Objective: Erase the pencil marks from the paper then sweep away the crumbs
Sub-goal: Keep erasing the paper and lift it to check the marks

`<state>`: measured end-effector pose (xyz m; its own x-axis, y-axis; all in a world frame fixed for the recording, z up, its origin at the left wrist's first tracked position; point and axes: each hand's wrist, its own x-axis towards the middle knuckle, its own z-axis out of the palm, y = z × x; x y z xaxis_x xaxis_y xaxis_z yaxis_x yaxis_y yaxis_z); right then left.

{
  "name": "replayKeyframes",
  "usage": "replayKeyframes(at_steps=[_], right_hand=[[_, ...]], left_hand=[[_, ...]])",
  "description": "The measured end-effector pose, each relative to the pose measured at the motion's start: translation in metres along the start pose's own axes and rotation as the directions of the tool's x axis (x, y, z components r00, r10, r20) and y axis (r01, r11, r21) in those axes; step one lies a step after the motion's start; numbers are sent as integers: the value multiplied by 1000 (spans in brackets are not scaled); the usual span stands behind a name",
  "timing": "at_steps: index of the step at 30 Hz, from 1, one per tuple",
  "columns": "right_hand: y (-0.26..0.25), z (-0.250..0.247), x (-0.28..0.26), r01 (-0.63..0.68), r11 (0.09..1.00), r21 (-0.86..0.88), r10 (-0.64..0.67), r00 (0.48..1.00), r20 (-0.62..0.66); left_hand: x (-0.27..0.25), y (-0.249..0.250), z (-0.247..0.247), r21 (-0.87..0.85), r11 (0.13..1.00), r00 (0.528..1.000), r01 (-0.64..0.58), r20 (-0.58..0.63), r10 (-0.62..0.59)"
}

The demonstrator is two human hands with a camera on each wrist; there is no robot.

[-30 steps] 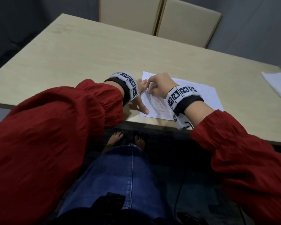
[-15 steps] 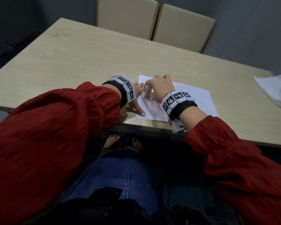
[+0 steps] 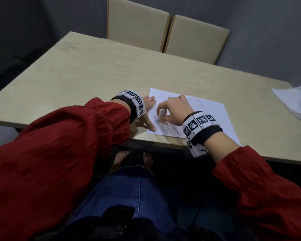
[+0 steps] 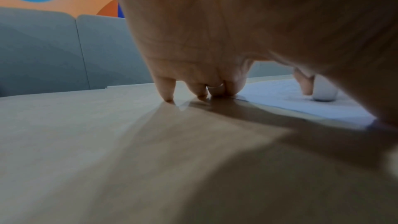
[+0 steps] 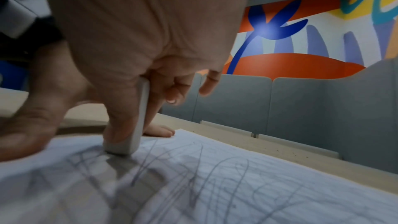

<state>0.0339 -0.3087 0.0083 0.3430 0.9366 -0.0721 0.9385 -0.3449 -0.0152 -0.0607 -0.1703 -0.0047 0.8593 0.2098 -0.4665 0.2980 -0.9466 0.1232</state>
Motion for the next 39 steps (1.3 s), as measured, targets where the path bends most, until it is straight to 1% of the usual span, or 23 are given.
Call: replayKeyframes(at_steps=[2,5,8,12,14,16,18,21,23,24,26,29,30,32,34,36,39], right_hand=[[-4,-6,7,24,999,-42,-25,1000,-12],[-12,-11,24,-6,996,-87,1,998,-66],[-9,-5,15,-12,999,-52,9,997,-73],[-3,0,-4,12,999,-42,-13,1000,-19],[-5,-4,5,3,999,-44,-4,1000,-12],[-8,-8,18,-19,999,-34,17,999,-48],[-10,-9,25,-39,999,-17,38,996,-75],[-7,-3,12,-13,1000,6,14,998,-63],[-1,2,-2,34,999,6,-33,999,-34],[0,2,-5,61,998,-22,-61,998,-19],[-2,-5,0,86,993,-77,-86,996,-5],[-12,-13,15,80,989,-123,-82,997,-6],[-14,-12,15,73,989,-128,-75,997,-15],[-10,-5,5,54,994,-96,-57,998,-32],[-2,1,-11,63,996,-63,-64,998,-23],[1,0,-17,74,996,-39,-75,997,-8],[-4,-8,-2,50,997,-63,-51,998,-25]], left_hand=[[-3,0,-1,-25,1000,1000,2,1,-2],[-9,3,-5,-77,997,1000,12,-13,-13],[-9,5,-7,-40,999,1000,11,-2,-11],[-1,0,-3,8,1000,1000,24,18,-24],[-2,2,-3,-8,1000,1000,20,15,-20],[-4,3,-5,-27,1000,1000,16,21,-16],[-2,0,-6,-40,998,999,40,29,-39],[5,-3,-2,-41,999,1000,27,16,-26],[9,-3,2,-17,1000,1000,16,12,-16],[9,-3,3,-6,1000,1000,14,7,-14],[5,-1,1,-18,1000,1000,5,0,-5],[2,-4,-1,-114,992,999,44,2,-44],[3,-4,-1,-116,992,998,55,4,-55],[7,-4,0,-51,998,999,40,14,-39],[11,-3,2,10,1000,1000,22,18,-22],[11,-3,2,22,1000,1000,22,16,-22],[11,-4,1,-5,1000,1000,24,16,-24]])
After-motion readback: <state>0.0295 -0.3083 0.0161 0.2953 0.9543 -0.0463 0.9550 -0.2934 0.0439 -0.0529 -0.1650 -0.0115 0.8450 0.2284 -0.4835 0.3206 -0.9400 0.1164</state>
